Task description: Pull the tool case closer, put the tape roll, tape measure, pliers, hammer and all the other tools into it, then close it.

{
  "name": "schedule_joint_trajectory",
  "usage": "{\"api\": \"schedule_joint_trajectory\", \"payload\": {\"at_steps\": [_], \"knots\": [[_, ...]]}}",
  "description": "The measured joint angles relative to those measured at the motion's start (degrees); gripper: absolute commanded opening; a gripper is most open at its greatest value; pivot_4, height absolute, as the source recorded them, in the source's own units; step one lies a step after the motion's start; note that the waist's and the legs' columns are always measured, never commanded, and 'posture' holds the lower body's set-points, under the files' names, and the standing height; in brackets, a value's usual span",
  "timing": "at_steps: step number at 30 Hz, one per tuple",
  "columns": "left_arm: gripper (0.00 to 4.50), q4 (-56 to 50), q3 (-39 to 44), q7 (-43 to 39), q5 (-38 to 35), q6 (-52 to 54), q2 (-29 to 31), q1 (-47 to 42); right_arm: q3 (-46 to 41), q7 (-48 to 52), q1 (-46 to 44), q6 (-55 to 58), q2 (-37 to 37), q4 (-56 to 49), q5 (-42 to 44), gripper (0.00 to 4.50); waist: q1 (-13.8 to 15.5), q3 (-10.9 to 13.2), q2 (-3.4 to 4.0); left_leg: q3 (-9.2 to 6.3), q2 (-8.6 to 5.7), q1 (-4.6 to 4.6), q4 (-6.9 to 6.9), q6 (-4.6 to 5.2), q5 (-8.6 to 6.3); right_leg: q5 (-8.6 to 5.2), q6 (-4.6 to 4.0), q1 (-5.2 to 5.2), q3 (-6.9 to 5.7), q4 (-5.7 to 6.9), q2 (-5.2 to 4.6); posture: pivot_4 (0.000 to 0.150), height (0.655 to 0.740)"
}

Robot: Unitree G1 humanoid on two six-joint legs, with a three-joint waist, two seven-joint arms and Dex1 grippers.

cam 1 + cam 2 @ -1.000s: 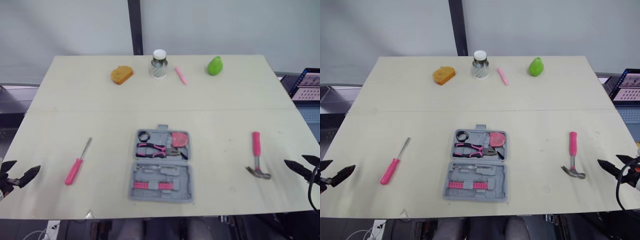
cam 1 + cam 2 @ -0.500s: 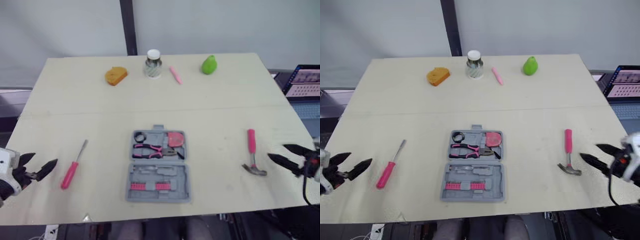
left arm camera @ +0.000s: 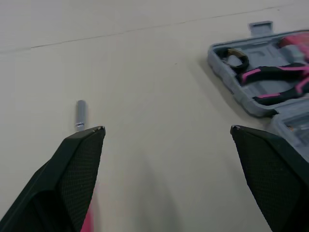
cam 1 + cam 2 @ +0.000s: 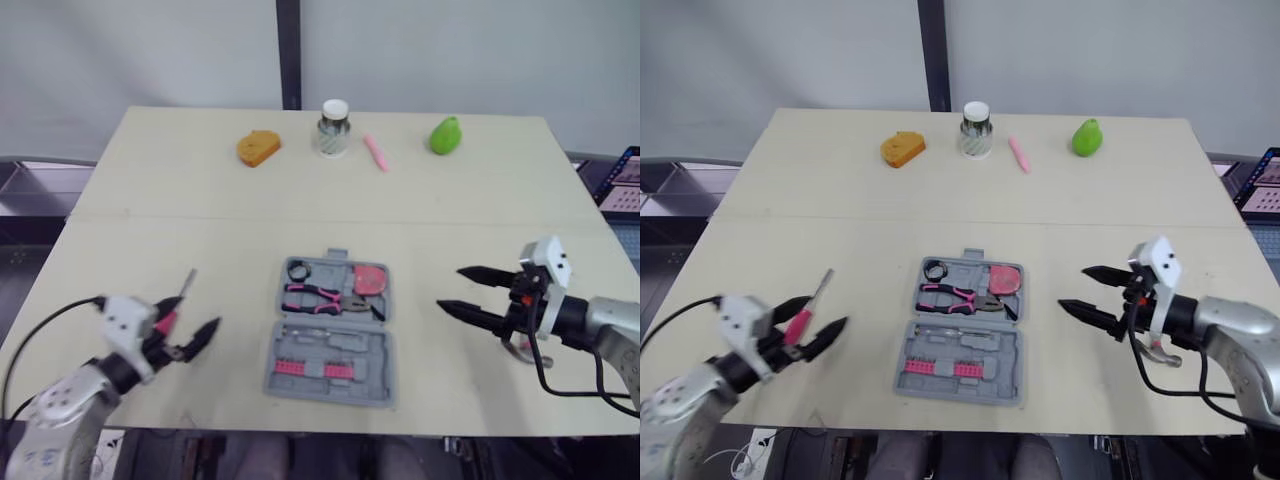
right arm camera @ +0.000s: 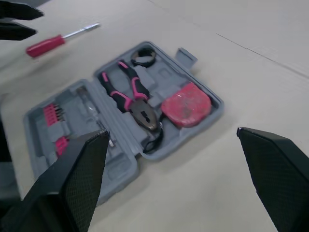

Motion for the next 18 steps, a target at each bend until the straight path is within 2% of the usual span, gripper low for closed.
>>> {"api": "schedule_joint_trajectory", "payload": {"at_steps": [3, 7, 11, 14, 15, 17, 18], "knots": [[4.45, -1.67, -5.73, -2.89, 0.19, -0.87, 1.37, -4.38, -3.59, -7.16, 2.68, 2.96, 2.53, -1.55, -0.09, 4.50, -0.65, -0.05, 0.09, 0.08, 0.02, 0.03, -0.06, -0.01, 0.00, 0.00, 0.00, -0.04, 0.06, 0.04, 0.02, 0.150, 0.7400], [4.45, -0.66, -17.05, -10.44, 0.58, -1.17, 3.62, -18.63, -9.33, -22.27, 7.44, 11.99, 8.25, -7.53, -1.34, 4.50, -0.56, -0.11, 0.21, 0.09, 0.00, 0.06, -0.06, -0.04, 0.02, -0.03, -0.05, -0.07, 0.07, 0.15, 0.04, 0.150, 0.7400], [4.45, 4.02, -27.01, -16.45, 1.77, -3.01, 0.91, -30.73, -12.35, -32.41, 7.33, 18.92, 11.74, -6.33, -3.60, 4.50, -0.72, -0.12, 0.23, 0.10, -0.01, 0.07, -0.04, -0.04, 0.02, -0.03, -0.05, -0.09, 0.08, 0.18, 0.05, 0.150, 0.7400], [4.45, 7.96, -31.78, -18.60, 3.09, -4.58, -2.29, -36.10, -13.63, -37.67, 5.75, 20.16, 14.19, -3.11, -5.86, 4.50, -1.44, -0.13, 0.27, 0.14, -0.01, 0.07, -0.18, -0.03, 0.02, -0.03, -0.05, -0.14, 0.09, 0.16, 0.05, 0.150, 0.7400], [4.50, 9.38, -32.85, -18.91, 3.54, -5.01, -3.58, -37.66, -13.81, -38.90, 5.42, 20.14, 14.37, -1.63, -6.81, 3.93, -1.69, -0.13, 0.27, 0.14, -0.01, 0.07, -0.20, -0.03, 0.02, -0.03, -0.04, -0.15, 0.08, 0.16, 0.05, 0.150, 0.7400], [4.50, 11.11, -34.11, -19.01, 4.12, -5.96, -5.60, -39.60, -13.97, -40.20, 5.41, 19.99, 14.42, 0.27, -8.29, 3.21, -1.99, -0.13, 0.27, 0.14, -0.01, 0.07, -0.26, -0.02, 0.03, -0.03, -0.04, -0.16, 0.08, 0.15, 0.05, 0.150, 0.7400], [4.50, 11.90, -34.56, -18.96, 4.46, -6.42, -6.45, -40.27, -13.98, -40.37, 5.74, 19.93, 14.50, 0.39, -8.70, 2.62, -2.04, -0.13, 0.27, 0.14, -0.01, 0.08, -0.28, -0.02, 0.03, -0.03, -0.04, -0.17, 0.08, 0.15, 0.05, 0.150, 0.7400]]}}
